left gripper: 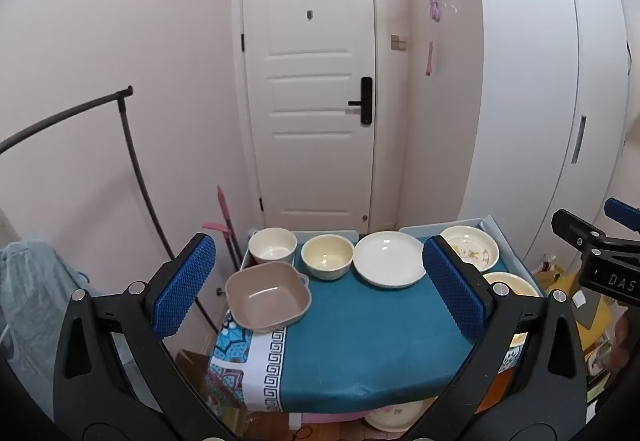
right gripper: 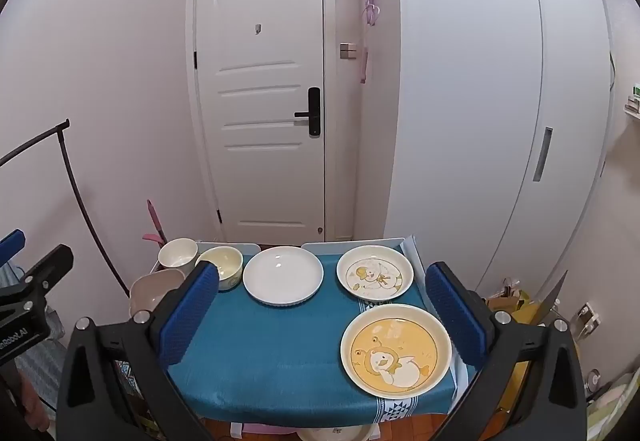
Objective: Organize plates and bowls
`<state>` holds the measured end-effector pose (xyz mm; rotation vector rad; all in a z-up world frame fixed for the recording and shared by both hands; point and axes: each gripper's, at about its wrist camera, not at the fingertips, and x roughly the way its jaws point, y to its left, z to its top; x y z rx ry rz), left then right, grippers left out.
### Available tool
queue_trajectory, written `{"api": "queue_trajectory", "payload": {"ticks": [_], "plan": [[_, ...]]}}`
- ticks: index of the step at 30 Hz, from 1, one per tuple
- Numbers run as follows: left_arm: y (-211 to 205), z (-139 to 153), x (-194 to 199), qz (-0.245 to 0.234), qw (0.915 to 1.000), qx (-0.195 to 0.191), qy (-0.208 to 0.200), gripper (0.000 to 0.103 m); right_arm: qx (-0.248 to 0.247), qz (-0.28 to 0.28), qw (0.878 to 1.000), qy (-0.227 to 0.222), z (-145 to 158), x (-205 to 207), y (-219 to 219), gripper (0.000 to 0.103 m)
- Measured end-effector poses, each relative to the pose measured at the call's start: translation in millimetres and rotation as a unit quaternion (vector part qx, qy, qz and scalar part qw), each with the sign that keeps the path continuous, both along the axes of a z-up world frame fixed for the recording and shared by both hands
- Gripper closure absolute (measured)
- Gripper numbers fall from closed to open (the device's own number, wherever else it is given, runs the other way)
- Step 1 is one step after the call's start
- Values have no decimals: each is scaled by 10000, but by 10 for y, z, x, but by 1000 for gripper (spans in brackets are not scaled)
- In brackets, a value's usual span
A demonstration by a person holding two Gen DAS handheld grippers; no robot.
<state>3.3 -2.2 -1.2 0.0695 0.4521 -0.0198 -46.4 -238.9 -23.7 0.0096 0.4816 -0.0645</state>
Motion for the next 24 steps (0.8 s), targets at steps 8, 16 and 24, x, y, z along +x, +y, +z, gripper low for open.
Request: {"api": "queue_trajectory", "payload": {"ticks": [8,16,24], "plan": [[-133,13,148,47,10000,-43,-6,0,12,10,10000,42,37,84,-40,0],[2,26,129,54,9999,-136,-84,0,-64,-57,9999,55,40,87,-30,0],[-29,19,146,61,9998,-79,-175,0,-62,-61,9999,63,45,94,-22,0]]}}
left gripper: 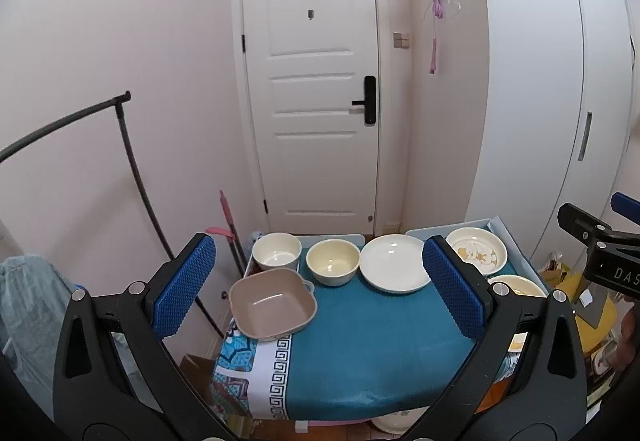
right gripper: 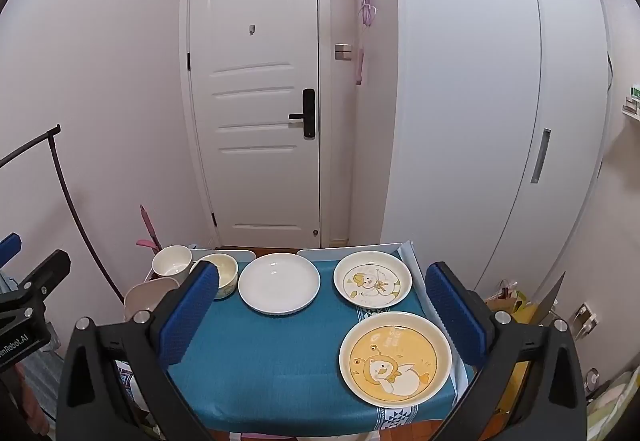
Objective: Organize plates and bowls
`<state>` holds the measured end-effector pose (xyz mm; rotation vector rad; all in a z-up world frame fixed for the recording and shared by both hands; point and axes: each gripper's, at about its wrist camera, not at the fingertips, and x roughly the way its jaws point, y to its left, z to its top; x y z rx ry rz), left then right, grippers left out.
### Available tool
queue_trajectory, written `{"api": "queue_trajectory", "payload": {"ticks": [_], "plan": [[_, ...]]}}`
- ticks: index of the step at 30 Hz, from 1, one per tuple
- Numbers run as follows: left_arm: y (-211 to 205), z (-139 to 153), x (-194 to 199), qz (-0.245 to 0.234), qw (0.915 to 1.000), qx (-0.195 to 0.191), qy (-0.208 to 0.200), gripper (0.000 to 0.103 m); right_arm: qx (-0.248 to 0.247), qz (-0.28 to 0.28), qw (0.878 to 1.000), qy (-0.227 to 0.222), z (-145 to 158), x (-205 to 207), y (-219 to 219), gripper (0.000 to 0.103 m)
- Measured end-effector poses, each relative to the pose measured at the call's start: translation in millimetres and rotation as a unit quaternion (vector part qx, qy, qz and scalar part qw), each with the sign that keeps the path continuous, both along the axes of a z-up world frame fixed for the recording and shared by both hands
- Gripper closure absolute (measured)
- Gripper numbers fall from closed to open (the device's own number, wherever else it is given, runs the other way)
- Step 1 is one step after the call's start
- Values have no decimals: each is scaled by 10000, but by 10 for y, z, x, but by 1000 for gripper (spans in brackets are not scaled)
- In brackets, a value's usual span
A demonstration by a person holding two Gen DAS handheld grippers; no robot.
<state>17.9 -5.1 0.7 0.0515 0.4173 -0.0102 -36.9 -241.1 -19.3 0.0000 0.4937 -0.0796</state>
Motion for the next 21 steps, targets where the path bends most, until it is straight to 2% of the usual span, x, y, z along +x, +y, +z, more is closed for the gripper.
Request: {"api": "queue_trajectory", "payload": {"ticks": [21], "plan": [[-7,-9,23,24,10000,44,19,0,-65,12,10000,3,-8,50,-3,0]]}}
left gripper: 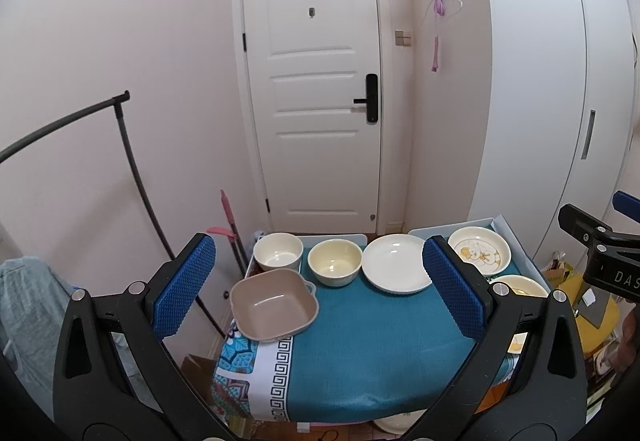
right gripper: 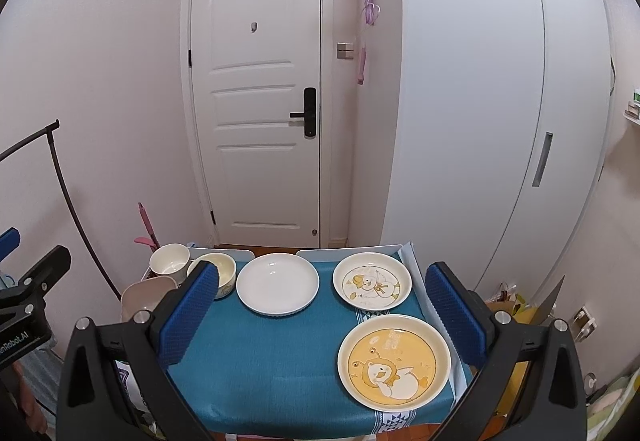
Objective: Organize plates and bowls
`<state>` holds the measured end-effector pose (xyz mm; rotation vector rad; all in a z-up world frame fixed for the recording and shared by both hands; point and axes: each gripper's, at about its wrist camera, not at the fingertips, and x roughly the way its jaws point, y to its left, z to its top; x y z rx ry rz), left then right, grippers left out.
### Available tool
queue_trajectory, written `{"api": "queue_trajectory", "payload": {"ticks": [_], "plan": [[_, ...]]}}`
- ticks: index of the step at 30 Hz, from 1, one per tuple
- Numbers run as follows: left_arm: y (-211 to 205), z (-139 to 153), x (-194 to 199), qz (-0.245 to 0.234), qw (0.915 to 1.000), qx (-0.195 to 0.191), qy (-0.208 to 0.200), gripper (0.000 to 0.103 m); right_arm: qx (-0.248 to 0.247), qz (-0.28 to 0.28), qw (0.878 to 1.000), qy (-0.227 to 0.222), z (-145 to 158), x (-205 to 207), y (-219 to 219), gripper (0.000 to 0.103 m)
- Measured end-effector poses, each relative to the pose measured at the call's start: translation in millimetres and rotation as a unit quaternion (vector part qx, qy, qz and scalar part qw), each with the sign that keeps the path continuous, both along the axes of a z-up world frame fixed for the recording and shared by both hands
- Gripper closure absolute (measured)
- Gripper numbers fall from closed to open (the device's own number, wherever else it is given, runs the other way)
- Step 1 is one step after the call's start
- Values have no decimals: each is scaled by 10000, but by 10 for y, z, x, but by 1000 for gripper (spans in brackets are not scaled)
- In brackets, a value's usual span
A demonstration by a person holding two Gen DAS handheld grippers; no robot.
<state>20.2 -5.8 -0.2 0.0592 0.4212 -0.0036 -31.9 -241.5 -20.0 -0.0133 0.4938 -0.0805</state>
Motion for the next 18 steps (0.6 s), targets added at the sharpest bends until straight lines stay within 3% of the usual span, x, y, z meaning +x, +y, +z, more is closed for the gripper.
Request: {"api": "queue_trajectory", "payload": {"ticks": [18], "plan": [[3,-21,51,10,10000,-2,11,0,8,7,10000,25,-28,27,12,0]]}}
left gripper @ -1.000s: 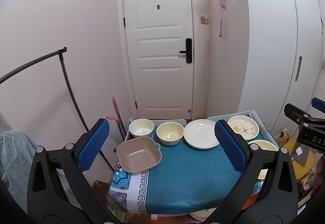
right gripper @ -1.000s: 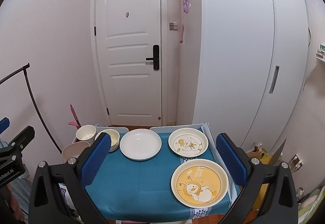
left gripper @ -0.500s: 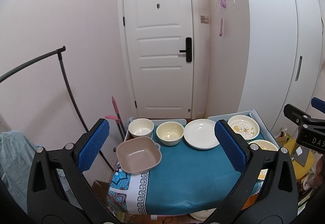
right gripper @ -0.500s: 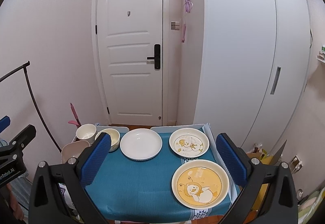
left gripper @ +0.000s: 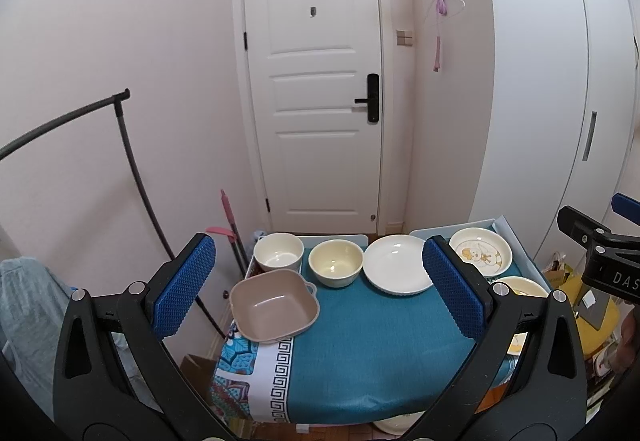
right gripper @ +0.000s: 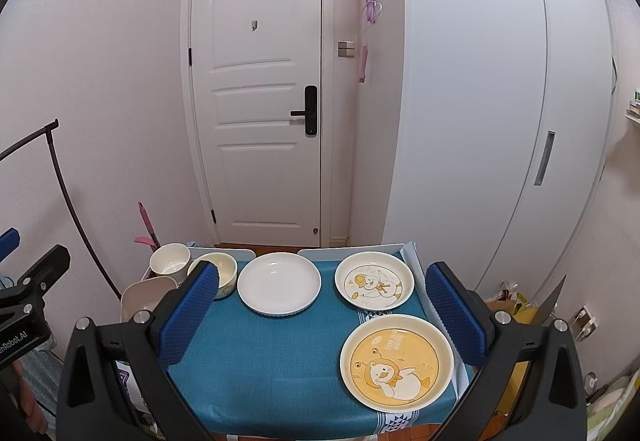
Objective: Organize plates and bowls
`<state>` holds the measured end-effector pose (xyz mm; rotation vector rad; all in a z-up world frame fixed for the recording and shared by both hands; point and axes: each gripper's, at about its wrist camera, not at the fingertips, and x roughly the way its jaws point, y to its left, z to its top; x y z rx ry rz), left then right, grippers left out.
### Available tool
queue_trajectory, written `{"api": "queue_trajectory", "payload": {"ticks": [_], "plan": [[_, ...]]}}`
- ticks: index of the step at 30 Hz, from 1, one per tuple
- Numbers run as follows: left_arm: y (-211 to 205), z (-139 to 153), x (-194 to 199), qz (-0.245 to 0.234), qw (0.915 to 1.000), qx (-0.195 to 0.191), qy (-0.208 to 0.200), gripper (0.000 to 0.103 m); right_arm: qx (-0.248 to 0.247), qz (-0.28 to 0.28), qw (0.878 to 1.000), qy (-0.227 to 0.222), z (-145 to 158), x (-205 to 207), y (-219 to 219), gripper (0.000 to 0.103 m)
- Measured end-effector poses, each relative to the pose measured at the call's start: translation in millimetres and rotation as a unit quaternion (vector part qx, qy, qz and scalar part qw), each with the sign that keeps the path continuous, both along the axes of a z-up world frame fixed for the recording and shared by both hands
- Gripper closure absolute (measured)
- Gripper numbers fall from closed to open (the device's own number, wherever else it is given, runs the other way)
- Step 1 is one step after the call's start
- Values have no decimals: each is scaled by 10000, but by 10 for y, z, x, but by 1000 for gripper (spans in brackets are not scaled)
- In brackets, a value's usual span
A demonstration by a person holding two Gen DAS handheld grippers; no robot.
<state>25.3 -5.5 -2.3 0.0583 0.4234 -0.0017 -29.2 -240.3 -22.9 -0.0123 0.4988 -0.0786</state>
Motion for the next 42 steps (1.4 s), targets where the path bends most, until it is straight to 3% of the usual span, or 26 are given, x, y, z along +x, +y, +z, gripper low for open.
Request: {"api": "queue_trajectory", "payload": {"ticks": [35,42], "plan": [[67,-18,45,30,10000,-8,-1,0,38,0,10000,3,-13,25,12,0],[17,7,217,-275,9995,135,78,0,97,-57,9999,64,-37,79,2,0]]}}
